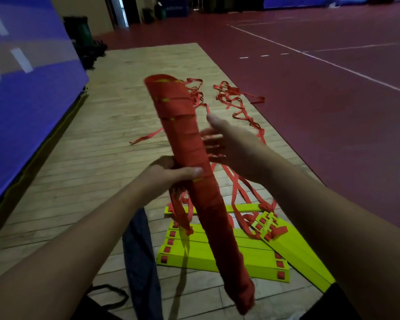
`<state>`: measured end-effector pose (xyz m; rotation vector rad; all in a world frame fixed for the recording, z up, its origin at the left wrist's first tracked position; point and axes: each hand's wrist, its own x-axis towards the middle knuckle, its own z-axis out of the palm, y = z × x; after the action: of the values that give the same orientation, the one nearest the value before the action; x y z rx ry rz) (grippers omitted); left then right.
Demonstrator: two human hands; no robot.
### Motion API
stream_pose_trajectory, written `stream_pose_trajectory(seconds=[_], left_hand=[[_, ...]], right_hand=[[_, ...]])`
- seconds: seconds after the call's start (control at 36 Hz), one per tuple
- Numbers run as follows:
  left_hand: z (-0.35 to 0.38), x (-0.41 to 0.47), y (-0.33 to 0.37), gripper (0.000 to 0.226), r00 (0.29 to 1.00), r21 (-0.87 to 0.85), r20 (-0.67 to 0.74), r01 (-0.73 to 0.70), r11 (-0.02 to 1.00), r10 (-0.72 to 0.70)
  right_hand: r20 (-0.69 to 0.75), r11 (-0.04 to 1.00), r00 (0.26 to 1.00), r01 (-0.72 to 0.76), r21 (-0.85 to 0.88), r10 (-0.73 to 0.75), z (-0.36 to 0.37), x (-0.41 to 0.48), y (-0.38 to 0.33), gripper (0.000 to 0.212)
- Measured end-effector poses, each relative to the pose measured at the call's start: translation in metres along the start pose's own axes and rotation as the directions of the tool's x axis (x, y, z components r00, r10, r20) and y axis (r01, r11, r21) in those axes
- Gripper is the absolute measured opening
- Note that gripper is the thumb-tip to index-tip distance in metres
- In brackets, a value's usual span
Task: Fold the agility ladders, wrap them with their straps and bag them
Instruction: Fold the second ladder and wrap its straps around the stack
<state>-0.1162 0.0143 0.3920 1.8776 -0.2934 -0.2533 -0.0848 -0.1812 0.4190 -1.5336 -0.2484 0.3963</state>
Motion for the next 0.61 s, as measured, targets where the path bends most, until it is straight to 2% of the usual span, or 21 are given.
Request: stream_pose_trajectory(seconds=[0.08,0.14,0.22,0.28,0.33,0.39,0.5,0.56,0.61], left_hand=[[-0.016,-0.001,0.001,0.032,0.999,-0.114,-0.034,-0.042,0.993,0.038],[-0.022,-0.002,0.001,0.028,0.998,-0.191,-0.052,-0.042,0.981,0.033],[-0.031,-0.004,0.0,0.026,0.998,-0.275,-0.049,-0.04,0.961,0.028],[-0.037,-0.005,-0.003,0.028,0.999,-0.278,-0.019,-0.045,0.96,0.042],[-0.042,-0.006,-0.006,0.039,0.998,-0.255,0.038,-0.046,0.966,0.057],[-0.048,-0.006,-0.006,0.054,0.997,-0.211,0.073,-0.001,0.978,0.016],[-0.063,-0.007,-0.011,0.09,0.973,0.114,-0.014,0.228,0.967,-0.228],[-0.064,-0.007,-0.014,0.084,0.955,0.221,-0.049,0.295,0.929,-0.292],[-0.058,-0.007,-0.014,0.07,0.953,0.166,-0.056,0.304,0.938,-0.299]], right_hand=[[0.152,0.976,0.968,-0.179,-0.126,0.197,-0.012,0.0,0.024,0.074],[0.269,0.961,0.923,-0.251,-0.118,0.274,-0.009,-0.004,0.035,0.07],[0.442,0.95,0.853,-0.312,0.005,0.278,0.004,-0.007,0.043,0.057],[0.47,0.945,0.839,-0.325,0.029,0.275,0.014,-0.009,0.044,0.04],[0.447,0.951,0.851,-0.309,0.002,0.276,0.023,-0.011,0.043,0.026],[0.396,0.958,0.879,-0.285,-0.007,0.264,0.028,-0.012,0.042,0.023],[0.127,0.974,0.972,-0.179,-0.141,0.197,0.035,-0.007,0.033,0.025],[0.026,0.962,0.987,-0.15,-0.226,0.16,0.035,0.0,0.035,0.027],[-0.024,0.92,0.989,-0.143,-0.364,0.144,0.034,0.004,0.041,0.027]])
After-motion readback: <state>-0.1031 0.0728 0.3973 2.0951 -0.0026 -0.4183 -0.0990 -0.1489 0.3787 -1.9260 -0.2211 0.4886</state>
